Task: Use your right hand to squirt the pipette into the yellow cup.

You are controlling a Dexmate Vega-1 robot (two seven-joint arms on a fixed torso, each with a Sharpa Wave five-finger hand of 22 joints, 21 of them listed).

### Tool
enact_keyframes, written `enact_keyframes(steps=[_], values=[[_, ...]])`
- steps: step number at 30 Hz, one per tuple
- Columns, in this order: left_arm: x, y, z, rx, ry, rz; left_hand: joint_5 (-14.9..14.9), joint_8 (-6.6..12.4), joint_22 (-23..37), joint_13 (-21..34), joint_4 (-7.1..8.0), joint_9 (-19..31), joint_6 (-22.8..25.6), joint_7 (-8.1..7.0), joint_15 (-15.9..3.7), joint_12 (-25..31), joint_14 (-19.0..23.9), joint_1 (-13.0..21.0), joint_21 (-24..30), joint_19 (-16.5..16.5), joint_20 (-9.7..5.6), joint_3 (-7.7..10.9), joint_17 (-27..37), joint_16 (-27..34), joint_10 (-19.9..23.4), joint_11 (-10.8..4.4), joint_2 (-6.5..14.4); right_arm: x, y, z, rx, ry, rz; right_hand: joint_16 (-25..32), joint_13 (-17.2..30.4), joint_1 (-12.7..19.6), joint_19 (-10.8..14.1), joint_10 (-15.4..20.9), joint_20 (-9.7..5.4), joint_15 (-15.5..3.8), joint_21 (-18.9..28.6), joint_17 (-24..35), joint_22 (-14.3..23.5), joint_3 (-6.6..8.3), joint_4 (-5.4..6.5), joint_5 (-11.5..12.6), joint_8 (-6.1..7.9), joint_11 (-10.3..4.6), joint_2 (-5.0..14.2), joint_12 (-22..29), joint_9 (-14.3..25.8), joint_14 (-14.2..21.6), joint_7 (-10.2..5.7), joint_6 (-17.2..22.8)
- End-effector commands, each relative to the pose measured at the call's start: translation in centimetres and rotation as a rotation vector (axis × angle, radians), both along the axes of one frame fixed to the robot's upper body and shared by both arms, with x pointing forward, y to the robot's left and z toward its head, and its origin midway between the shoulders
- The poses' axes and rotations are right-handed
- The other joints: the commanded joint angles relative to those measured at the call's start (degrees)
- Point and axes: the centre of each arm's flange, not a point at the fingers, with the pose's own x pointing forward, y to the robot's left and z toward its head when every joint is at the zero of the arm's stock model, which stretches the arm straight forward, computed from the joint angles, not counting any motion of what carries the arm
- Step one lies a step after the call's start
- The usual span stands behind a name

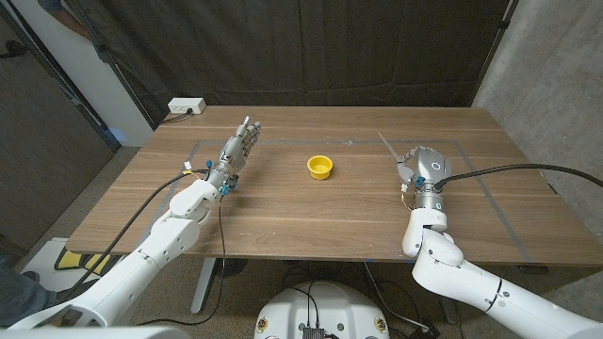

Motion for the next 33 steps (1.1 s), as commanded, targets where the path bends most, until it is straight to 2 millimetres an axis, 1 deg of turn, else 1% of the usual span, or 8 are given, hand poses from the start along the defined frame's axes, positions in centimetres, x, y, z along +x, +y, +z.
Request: enact_keyframes(steps=[1, 9, 10, 11, 19, 27, 30, 33], values=[[-0.4, -0.2, 0.3, 0.017, -0.003, 0.003, -0.2, -0.06, 0.1, 0.2, 0.07, 0.3, 0.3, -0.04, -0.02, 0.0, -0.1, 0.5, 0.3, -0.8, -0.2, -0.37, 0.2, -0.3, 0.4, -0.08, 0.1, -2.4, 0.1, 2.3, -0.099, -0.074, 0.048, -0.1, 0.0, 0.4, 0.5, 0.2, -2.02, -1.9, 0.0, 0.1, 0.2, 0.16, 0.31, -0.1, -0.04, 0.19, -0.09, -0.1, 0.0, 0.4, -0.03, -0.2], [-0.4, -0.3, 0.6, 0.021, -0.006, 0.001, -0.3, -0.04, 0.1, 0.2, 0.05, 0.3, 0.5, 0.17, 0.06, 0.0, -0.1, 0.6, 0.5, -0.6, -0.59, -0.43, 0.2, -0.2, 0.4, 0.05, 0.2, -3.5, 0.3, 4.6, -0.192, -0.073, 0.083, -0.2, 0.0, 0.4, 0.6, 0.2, -2.12, -2.08, 0.0, 0.2, 0.2, 0.02, 0.43, -0.1, -0.06, 0.01, -0.08, -0.2, 0.0, 0.4, 0.03, -0.2], [-0.4, -0.3, 0.6, 0.021, -0.006, 0.0, -0.3, -0.05, 0.1, 0.2, 0.05, 0.3, 0.4, 0.13, 0.13, 0.0, -0.1, 0.6, 0.5, -0.6, -0.64, -0.43, 0.2, -0.2, 0.4, 0.01, 0.2, -3.5, 0.3, 4.6, -0.193, -0.071, 0.082, -0.2, 0.0, 0.4, 0.6, 0.2, -2.13, -2.08, 0.0, 0.2, 0.2, -0.01, 0.44, -0.1, -0.12, 0.04, -0.08, -0.2, 0.0, 0.4, 0.03, -0.4], [-0.4, -0.4, 0.6, 0.023, -0.006, 0.0, -0.3, -0.05, 0.1, 0.2, 0.04, 0.3, 0.5, 0.17, 0.06, 0.0, 0.0, 0.6, 0.5, -0.6, -0.74, -0.44, 0.2, -0.2, 0.4, 0.03, 0.2, -3.7, 0.5, 5.2, -0.212, -0.073, 0.097, -0.2, 0.0, 0.4, 0.6, 0.2, -2.12, -2.08, 0.0, 0.2, 0.2, -0.03, 0.43, -0.1, -0.11, 0.08, -0.1, -0.3, 0.0, 0.4, 0.06, -0.4], [-0.4, -0.6, 0.6, 0.032, 0.006, 0.007, -0.3, -0.09, 0.1, 0.2, 0.02, 0.3, 0.4, 0.3, 0.22, 0.0, 0.0, 0.7, 0.6, -0.5, -1.0, -0.49, 0.2, -0.2, 0.4, 0.27, 0.3, -4.5, 1.5, 7.2, -0.308, -0.081, 0.148, -0.3, 0.0, 0.3, 0.6, 0.2, -2.22, -2.3, -0.1, 0.2, 0.2, -0.26, 0.56, -0.1, -0.11, 0.11, -0.13, -0.4, 0.0, 0.4, 0.11, -0.4], [-0.7, -0.5, 0.4, 0.035, 0.005, 0.014, -0.4, -0.1, 0.1, 0.2, -0.01, 0.3, 0.4, 0.44, 0.26, 0.0, 0.0, 0.8, 0.6, -0.3, -1.33, -0.5, 0.2, -0.2, 0.5, 0.29, 0.4, -4.6, 2.3, 8.7, -0.418, -0.073, 0.176, -0.4, 0.0, 0.3, 0.7, 0.3, -2.48, -2.62, -0.1, 0.2, 0.2, -0.4, 0.67, -0.1, -0.1, -0.24, -0.08, -0.5, 0.0, 0.4, 0.01, -0.4], [-0.9, -0.4, 0.4, 0.036, 0.005, 0.017, -0.4, -0.09, 0.1, 0.2, -0.03, 0.3, 0.5, 0.4, 0.27, 0.0, 0.1, 0.9, 0.6, -0.3, -1.35, -0.5, 0.2, -0.2, 0.5, 0.2, 0.5, -4.6, 2.4, 9.2, -0.456, -0.075, 0.182, -0.4, 0.0, 0.3, 0.8, 0.4, -2.58, -2.75, -0.1, 0.2, 0.2, -0.45, 0.71, -0.1, -0.12, -0.07, -0.06, -0.5, 0.0, 0.5, -0.03, -0.4], [-1.0, -0.4, 0.4, 0.038, 0.003, 0.017, -0.4, -0.1, 0.1, 0.2, -0.05, 0.3, 0.5, 0.41, 0.27, 0.0, 0.0, 0.9, 0.6, -0.3, -1.39, -0.5, 0.2, -0.2, 0.5, 0.3, 0.5, -4.6, 2.6, 9.7, -0.491, -0.076, 0.187, -0.5, 0.0, 0.3, 0.8, 0.4, -2.62, -2.83, -0.1, 0.2, 0.2, -0.51, 0.76, -0.1, -0.12, -0.42, -0.05, -0.6, 0.0, 0.6, -0.15, -0.4]])
